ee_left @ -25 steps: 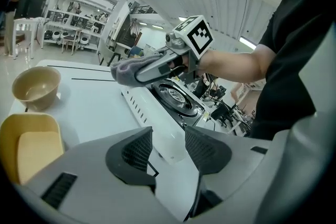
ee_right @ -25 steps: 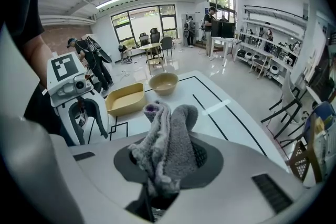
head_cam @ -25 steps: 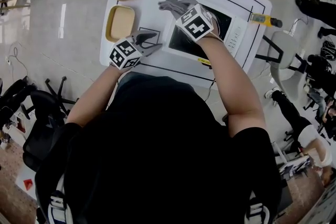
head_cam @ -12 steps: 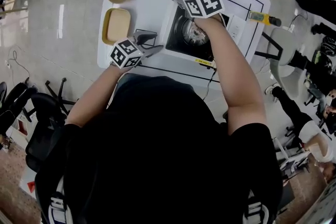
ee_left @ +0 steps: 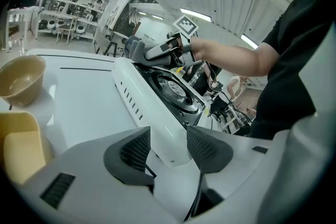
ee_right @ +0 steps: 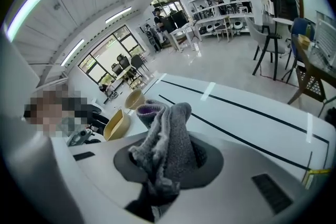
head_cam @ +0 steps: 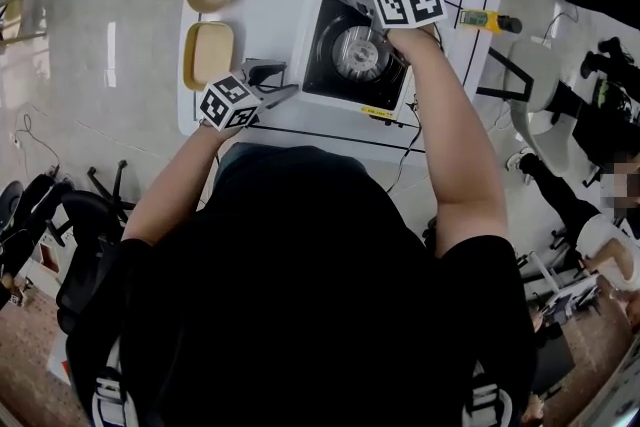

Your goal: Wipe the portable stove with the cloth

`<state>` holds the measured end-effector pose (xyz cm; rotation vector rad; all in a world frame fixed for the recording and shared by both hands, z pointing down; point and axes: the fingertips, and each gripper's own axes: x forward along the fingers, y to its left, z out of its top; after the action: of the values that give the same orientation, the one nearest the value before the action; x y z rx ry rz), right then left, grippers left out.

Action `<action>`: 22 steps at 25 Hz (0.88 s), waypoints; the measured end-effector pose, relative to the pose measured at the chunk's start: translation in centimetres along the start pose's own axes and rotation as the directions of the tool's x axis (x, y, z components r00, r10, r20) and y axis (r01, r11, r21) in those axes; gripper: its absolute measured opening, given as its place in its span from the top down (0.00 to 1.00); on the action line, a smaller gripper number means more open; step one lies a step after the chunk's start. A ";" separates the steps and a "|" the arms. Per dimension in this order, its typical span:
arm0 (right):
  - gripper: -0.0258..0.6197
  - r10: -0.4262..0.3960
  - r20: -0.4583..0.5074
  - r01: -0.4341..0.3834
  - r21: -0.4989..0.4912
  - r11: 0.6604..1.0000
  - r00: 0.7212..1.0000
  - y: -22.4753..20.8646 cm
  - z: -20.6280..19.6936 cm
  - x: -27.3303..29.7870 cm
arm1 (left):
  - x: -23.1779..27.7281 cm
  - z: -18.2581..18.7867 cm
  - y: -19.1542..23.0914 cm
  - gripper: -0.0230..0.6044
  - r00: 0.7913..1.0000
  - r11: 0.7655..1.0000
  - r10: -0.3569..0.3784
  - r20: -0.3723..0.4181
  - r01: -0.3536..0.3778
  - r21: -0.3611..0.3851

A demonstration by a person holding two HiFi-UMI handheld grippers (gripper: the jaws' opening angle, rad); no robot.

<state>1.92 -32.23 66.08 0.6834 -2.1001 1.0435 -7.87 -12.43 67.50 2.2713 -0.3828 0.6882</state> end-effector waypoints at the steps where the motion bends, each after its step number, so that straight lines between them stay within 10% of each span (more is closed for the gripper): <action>1: 0.79 -0.006 0.001 0.006 0.010 1.000 1.000 -0.5 -0.4 -0.5 | 0.1 0.1 0.0 0.60 1.000 1.000 0.001 -0.002 -0.001 0.002; 22: 0.79 -0.119 0.013 0.114 0.212 0.971 0.993 -10.8 -8.8 -10.9 | 1.3 0.2 -1.0 0.60 0.999 0.999 0.016 -0.047 -0.015 0.031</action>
<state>19.28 -29.14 66.71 0.9171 -1.9610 1.2074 -6.28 -11.99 67.54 2.2793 -0.3702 0.7588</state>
